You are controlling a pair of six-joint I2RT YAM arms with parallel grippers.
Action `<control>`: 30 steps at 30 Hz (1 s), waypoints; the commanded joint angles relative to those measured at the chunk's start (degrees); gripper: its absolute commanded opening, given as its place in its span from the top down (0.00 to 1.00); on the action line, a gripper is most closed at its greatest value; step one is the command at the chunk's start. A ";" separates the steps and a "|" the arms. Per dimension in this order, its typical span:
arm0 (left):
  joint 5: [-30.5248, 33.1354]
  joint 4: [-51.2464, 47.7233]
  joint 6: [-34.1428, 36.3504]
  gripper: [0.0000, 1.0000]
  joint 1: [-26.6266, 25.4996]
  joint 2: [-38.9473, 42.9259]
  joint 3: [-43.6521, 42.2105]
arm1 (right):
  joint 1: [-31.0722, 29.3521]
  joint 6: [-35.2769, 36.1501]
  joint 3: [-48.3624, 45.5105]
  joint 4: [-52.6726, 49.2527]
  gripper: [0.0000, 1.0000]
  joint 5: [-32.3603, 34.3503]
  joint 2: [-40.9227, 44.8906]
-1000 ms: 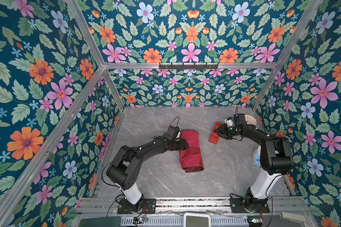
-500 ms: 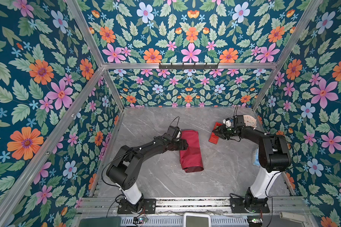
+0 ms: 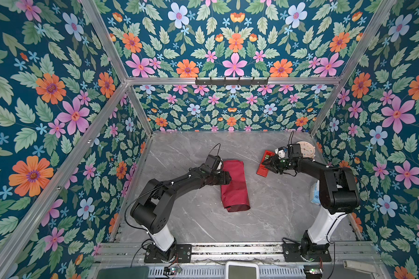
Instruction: Wrap the gift box in paper
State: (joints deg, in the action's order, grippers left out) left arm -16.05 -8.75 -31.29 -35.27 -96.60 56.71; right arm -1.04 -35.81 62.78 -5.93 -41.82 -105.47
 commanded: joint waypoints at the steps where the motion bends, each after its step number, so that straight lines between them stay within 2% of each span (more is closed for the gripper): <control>1: 6.73 -8.41 1.41 0.27 0.02 -0.87 -0.66 | 0.07 -0.74 -0.55 -1.56 0.62 2.89 -0.43; 22: 6.66 -8.47 1.60 0.27 0.02 -0.43 -0.53 | 0.11 -5.71 -3.74 5.64 0.71 0.43 -2.04; 30: 6.74 -8.47 1.76 0.27 0.02 -0.43 -0.52 | 0.11 -7.04 -4.19 7.34 0.78 -0.35 -1.61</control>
State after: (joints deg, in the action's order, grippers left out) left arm -15.53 -8.88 -31.09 -35.33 -96.40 56.77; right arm -0.80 -41.78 58.94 4.43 -44.93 -106.76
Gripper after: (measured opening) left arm 0.726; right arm 0.220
